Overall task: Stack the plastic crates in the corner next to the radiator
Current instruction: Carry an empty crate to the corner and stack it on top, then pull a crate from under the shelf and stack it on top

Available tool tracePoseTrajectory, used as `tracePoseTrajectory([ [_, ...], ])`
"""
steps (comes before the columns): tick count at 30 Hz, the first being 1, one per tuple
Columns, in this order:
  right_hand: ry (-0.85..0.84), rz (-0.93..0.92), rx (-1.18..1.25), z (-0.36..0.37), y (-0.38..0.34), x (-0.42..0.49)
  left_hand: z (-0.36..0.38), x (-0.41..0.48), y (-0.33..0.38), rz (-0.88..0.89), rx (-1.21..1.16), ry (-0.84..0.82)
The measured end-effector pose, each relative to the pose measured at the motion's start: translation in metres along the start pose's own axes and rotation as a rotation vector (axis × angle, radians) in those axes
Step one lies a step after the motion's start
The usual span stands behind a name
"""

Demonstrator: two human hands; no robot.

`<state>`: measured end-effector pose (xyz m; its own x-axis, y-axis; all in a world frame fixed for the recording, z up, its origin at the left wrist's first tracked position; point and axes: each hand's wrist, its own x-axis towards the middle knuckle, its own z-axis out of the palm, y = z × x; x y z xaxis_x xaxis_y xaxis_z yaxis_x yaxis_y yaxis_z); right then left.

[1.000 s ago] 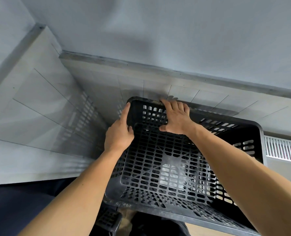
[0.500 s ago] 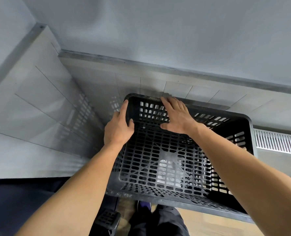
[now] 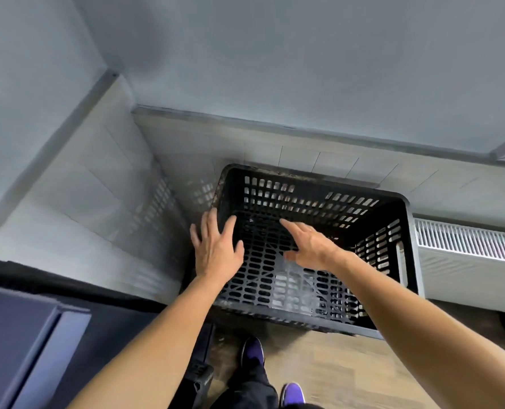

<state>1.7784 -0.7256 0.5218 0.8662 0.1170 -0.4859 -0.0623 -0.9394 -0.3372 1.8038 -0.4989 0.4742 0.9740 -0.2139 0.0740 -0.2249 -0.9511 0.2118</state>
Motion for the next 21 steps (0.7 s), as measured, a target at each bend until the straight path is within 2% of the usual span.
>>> tracePoseTrajectory([
  [10,0.017,-0.06,0.094,0.016,-0.011,-0.065,-0.012,-0.097,0.024,-0.074,-0.082,-0.01],
  [21,-0.003,-0.316,-0.004,0.08,-0.02,-0.163,-0.035,-0.245,0.056,-0.26,-0.155,0.036],
])
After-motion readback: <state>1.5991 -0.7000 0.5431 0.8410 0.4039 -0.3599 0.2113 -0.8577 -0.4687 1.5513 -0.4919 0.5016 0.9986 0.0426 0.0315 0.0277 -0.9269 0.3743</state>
